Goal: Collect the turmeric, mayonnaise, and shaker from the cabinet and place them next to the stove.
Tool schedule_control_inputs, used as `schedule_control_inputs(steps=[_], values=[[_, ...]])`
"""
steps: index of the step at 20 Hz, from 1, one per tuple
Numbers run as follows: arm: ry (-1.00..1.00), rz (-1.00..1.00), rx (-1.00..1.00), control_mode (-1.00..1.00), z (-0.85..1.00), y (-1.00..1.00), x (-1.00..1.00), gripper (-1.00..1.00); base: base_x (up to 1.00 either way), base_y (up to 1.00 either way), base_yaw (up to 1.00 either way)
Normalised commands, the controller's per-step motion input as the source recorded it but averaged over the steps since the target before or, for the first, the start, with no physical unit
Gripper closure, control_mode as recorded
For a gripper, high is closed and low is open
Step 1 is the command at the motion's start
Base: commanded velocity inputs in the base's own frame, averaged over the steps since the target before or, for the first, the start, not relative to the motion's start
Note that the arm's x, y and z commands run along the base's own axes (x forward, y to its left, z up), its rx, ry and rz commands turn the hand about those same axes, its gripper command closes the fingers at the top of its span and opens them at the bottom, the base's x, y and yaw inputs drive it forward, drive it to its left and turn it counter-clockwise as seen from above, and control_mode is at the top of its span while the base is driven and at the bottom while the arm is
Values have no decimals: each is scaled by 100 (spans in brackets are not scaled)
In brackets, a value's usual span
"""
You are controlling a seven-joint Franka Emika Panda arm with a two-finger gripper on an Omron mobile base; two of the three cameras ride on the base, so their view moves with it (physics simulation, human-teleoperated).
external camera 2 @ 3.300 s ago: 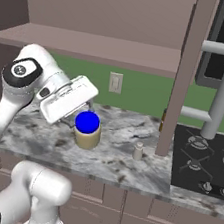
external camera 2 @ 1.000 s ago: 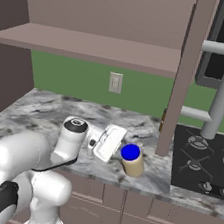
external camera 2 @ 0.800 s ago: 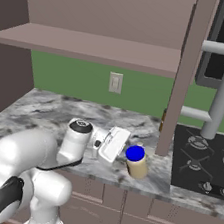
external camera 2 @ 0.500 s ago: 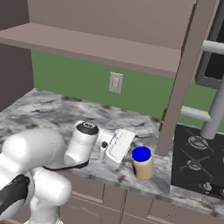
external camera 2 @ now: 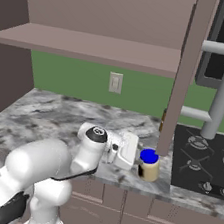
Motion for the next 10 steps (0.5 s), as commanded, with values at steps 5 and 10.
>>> schedule_control_inputs(steps=[5, 10], values=[[7, 20, 12, -100, 0, -17, 0, 100, 0, 0, 0], [1, 17, 5, -100, -6, -7, 1, 100, 0, 0, 0]])
